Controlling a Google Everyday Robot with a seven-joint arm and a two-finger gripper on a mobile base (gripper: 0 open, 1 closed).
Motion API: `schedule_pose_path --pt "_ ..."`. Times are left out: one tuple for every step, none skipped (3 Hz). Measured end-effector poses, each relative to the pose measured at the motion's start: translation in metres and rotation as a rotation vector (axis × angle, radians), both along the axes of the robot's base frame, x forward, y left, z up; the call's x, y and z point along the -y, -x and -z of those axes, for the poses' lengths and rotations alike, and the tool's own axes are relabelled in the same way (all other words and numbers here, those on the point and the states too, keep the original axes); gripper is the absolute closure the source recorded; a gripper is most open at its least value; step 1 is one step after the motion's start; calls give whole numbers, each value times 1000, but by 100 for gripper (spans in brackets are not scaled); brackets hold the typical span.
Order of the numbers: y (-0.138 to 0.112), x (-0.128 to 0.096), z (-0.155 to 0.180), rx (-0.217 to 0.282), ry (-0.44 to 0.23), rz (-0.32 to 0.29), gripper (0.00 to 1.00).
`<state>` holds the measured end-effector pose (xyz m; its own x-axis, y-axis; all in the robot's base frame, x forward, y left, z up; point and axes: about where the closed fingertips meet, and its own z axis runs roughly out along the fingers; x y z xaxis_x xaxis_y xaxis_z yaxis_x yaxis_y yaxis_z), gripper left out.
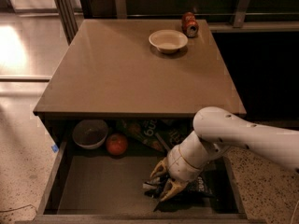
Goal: Place blue chip bag into top drawer
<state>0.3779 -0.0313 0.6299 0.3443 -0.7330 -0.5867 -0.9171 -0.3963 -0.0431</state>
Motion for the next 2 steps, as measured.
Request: schedule_pose_path --pt "0 0 0 0 0 0 0" --pt "0 0 0 0 0 0 0"
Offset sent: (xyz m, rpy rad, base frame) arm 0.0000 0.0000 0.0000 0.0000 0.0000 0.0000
